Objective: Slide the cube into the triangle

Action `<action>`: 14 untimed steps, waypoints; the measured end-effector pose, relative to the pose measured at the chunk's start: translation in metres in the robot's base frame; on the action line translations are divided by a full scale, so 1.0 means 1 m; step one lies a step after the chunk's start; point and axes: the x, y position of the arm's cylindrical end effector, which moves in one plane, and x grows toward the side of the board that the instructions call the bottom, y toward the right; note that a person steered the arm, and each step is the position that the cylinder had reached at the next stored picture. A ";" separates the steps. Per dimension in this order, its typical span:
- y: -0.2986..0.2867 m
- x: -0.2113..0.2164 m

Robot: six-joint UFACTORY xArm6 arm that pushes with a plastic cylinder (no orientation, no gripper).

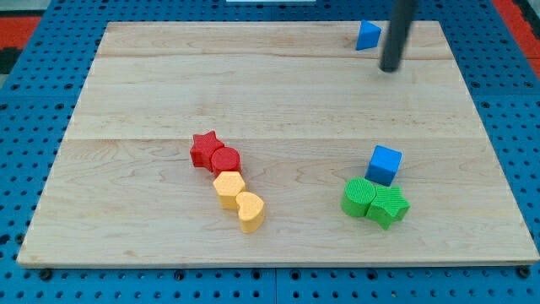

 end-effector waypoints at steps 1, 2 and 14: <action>0.073 0.101; 0.103 0.200; -0.058 0.119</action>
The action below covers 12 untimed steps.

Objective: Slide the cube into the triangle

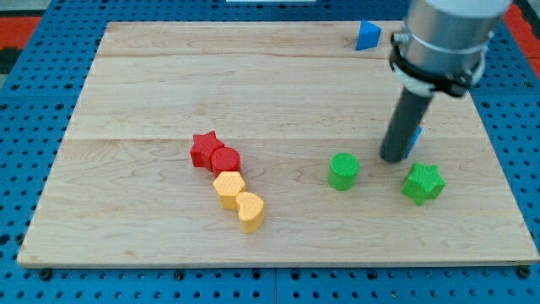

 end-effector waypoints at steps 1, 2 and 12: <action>0.033 -0.035; 0.056 -0.059; 0.172 -0.065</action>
